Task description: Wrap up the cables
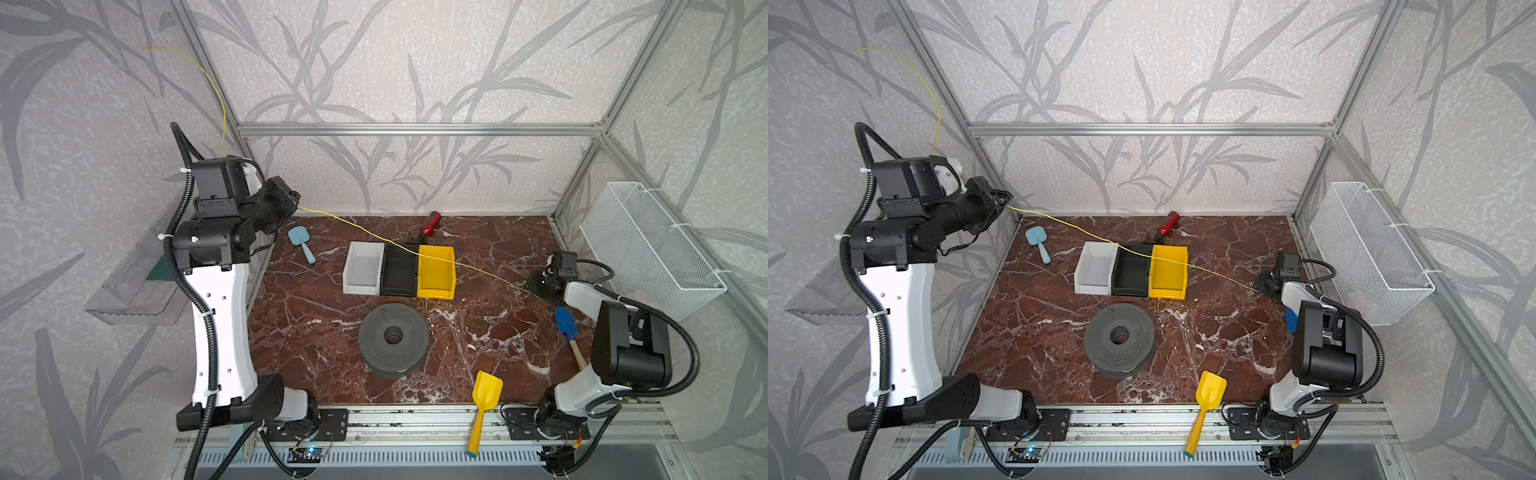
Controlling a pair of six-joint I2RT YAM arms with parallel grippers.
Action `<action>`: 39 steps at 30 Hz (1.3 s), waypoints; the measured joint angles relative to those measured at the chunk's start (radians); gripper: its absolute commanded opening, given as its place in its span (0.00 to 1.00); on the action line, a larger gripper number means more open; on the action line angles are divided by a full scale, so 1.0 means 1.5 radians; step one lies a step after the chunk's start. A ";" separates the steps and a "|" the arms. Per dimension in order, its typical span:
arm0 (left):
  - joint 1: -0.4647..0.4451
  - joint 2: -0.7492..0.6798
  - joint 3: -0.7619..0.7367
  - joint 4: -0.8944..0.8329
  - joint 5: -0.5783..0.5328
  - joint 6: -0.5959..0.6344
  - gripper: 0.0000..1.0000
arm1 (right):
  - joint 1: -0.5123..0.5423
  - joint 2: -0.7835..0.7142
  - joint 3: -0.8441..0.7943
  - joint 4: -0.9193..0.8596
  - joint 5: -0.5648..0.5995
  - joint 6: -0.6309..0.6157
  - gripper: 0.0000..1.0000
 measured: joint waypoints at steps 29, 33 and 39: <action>-0.350 -0.242 -0.656 0.491 -0.433 -0.129 0.00 | 0.213 -0.187 0.130 -0.141 0.013 -0.105 0.78; -0.373 -0.258 -0.742 0.562 -0.489 -0.141 0.00 | 0.253 -0.209 0.213 -0.170 -0.070 -0.129 0.78; -0.414 -0.276 -0.813 0.678 -0.555 -0.138 0.00 | 0.378 -0.183 0.358 -0.221 -0.196 -0.182 0.79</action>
